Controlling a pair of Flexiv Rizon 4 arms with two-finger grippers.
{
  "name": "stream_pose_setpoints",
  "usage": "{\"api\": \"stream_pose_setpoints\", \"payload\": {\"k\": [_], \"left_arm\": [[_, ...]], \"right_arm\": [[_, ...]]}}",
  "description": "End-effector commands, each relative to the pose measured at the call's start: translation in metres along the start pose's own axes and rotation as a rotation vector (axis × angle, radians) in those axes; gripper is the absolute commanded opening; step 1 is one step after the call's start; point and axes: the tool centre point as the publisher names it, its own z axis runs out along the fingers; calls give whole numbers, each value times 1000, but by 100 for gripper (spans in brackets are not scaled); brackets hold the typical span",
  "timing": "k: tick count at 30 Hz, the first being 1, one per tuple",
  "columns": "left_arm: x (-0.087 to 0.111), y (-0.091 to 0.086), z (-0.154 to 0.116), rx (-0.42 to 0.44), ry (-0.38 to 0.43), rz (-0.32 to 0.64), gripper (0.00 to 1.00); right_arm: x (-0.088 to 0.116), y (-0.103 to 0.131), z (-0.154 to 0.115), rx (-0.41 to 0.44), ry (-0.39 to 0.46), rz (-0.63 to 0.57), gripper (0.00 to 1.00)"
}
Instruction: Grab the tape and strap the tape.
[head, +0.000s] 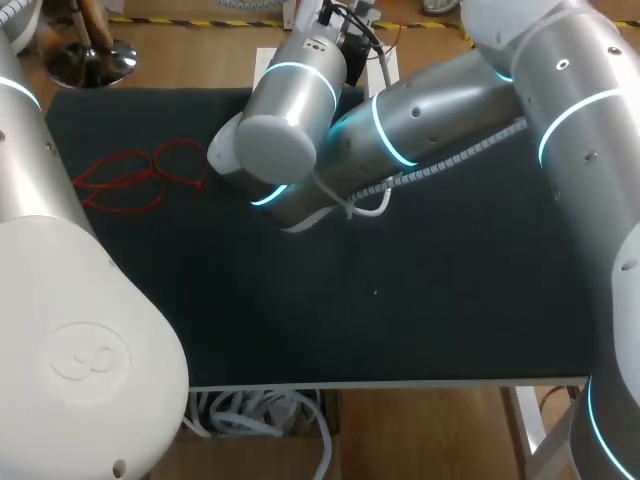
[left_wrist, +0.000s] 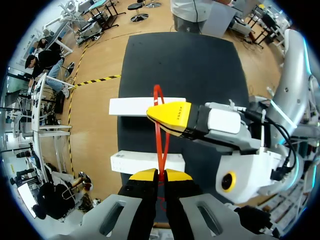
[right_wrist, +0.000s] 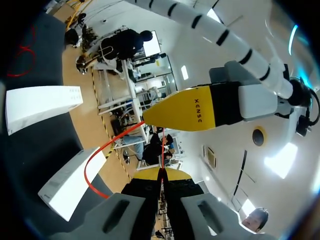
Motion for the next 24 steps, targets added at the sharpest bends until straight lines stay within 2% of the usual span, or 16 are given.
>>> {"api": "stream_pose_setpoints", "payload": {"k": [1, 24], "left_arm": [[0, -1, -1, -4, 1, -2, 0], [0, -1, -1, -4, 1, -2, 0]], "right_arm": [[-1, 1, 0, 6, -1, -4, 0], [1, 3, -3, 11, -9, -6, 0]]}}
